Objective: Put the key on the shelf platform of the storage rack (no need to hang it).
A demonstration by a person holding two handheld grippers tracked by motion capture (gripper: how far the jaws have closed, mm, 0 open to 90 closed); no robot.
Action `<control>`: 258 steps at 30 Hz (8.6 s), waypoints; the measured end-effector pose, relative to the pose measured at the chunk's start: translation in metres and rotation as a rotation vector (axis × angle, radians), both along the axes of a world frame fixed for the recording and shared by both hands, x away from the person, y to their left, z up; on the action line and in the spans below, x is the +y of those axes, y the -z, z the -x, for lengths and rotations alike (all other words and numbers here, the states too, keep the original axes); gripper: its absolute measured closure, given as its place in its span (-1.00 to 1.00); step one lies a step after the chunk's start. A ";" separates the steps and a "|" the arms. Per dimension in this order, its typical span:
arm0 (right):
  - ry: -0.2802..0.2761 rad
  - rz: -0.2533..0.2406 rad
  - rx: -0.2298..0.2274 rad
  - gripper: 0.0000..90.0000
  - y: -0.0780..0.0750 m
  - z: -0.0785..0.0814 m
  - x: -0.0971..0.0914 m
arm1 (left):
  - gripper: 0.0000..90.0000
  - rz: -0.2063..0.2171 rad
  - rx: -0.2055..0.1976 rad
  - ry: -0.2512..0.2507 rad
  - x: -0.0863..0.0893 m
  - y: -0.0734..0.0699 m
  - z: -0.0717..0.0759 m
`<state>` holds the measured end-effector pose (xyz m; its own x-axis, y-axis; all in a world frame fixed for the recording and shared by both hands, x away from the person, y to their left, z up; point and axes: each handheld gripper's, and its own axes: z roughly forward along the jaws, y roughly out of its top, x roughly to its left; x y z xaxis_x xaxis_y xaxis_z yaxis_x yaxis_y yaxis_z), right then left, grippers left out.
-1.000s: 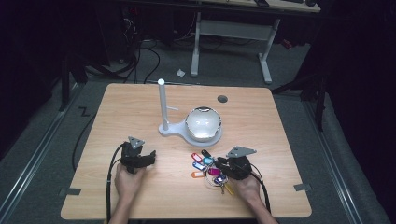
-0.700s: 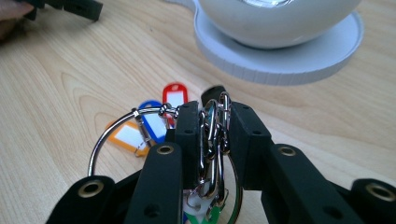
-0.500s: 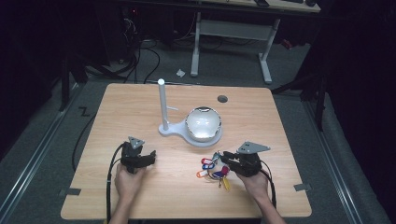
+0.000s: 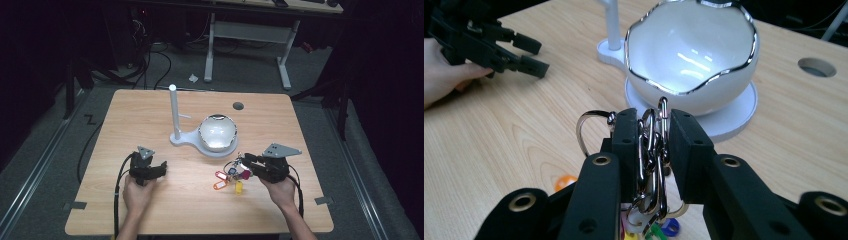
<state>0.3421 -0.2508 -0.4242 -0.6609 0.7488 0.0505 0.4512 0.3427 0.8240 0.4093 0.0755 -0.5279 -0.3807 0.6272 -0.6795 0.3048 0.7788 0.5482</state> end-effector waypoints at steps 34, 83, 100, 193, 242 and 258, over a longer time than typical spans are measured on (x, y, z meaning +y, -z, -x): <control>-0.040 -0.020 -0.111 0.67 -0.113 -0.064 0.015 | -0.46 -0.002 0.000 0.006 0.000 0.000 0.000; 0.011 0.040 0.041 0.94 -0.021 -0.134 0.059 | -0.47 0.002 0.000 0.010 -0.001 0.000 0.001; -0.013 0.066 0.104 0.81 -0.005 -0.131 0.052 | -0.47 -0.002 -0.001 0.009 -0.001 0.000 0.001; 0.260 -0.103 0.024 -0.11 0.004 0.033 -0.085 | -0.47 0.002 0.002 0.005 -0.002 0.000 0.001; 0.270 -0.081 0.110 -0.17 0.068 0.021 -0.061 | -0.47 0.005 0.003 0.002 -0.002 0.000 0.001; 0.287 0.001 0.134 -0.17 0.083 0.012 -0.053 | -0.47 0.006 0.003 0.002 -0.002 0.000 0.001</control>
